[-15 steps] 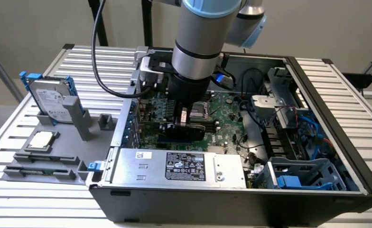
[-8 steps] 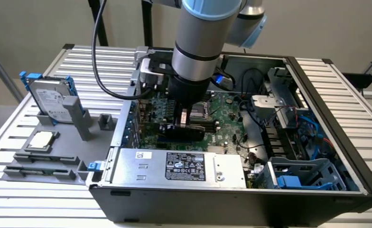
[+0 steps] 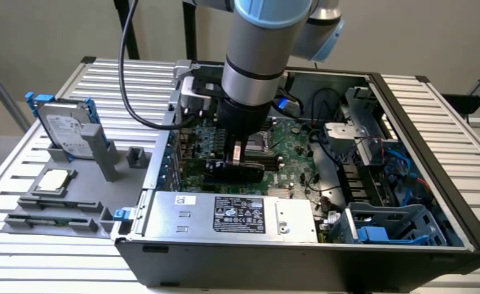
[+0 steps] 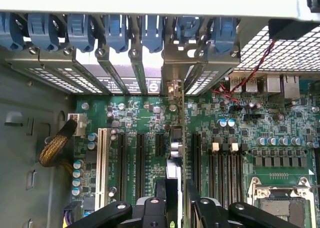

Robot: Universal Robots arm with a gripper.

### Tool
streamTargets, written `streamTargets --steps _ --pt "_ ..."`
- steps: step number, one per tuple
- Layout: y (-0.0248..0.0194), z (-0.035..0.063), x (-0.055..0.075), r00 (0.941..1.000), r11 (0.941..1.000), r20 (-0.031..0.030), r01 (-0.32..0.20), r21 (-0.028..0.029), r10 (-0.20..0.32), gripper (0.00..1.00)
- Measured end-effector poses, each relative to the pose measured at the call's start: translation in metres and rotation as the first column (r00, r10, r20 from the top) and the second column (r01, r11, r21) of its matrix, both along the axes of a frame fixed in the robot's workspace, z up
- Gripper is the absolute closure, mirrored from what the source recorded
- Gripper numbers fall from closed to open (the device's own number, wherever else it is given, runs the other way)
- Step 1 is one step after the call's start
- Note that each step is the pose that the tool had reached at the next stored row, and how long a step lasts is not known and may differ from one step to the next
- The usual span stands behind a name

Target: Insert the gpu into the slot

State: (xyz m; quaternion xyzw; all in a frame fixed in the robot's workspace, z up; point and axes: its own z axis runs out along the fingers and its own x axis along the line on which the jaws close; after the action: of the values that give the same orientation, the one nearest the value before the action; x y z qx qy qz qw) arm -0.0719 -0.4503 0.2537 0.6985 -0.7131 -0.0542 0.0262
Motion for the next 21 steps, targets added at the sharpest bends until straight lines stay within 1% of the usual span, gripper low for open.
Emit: streamTargets --steps 4,5,6,11,14,15,16,17,19,20,21 --pt "0.0 0.0005 0.0 1.0 1.0 -0.0002 0.0 0.0 0.0 0.72" --pt "-0.0001 0.0024 0.0 1.0 1.0 -0.0003 0.0 -0.0001 0.0 0.65" --pt "0.0 0.0056 0.0 1.0 1.0 -0.0004 0.0 -0.0002 0.0 0.65" --pt "-0.0001 0.028 0.0 1.0 1.0 -0.0006 0.0 -0.0021 0.0 0.65" --pt "-0.0001 0.0348 -0.001 1.0 1.0 -0.0005 0.0 -0.0036 0.0 0.65" --pt "-0.0001 0.0352 -0.002 1.0 1.0 -0.0001 0.0 -0.0037 0.0 0.68" --pt "0.0 0.0351 -0.004 1.0 1.0 0.0006 0.0 -0.0034 0.0 0.75" --pt "0.0002 0.0351 -0.005 1.0 1.0 0.0014 0.0 -0.0035 0.0 0.75" --pt "0.0008 0.0352 -0.008 1.0 1.0 0.0033 0.0 -0.0041 0.0 0.86" --pt "0.0014 0.0351 -0.009 1.0 1.0 0.0045 0.0 -0.0048 0.0 0.89" --pt "0.0024 0.0344 -0.011 1.0 1.0 0.0059 0.0 -0.0057 0.0 0.89"
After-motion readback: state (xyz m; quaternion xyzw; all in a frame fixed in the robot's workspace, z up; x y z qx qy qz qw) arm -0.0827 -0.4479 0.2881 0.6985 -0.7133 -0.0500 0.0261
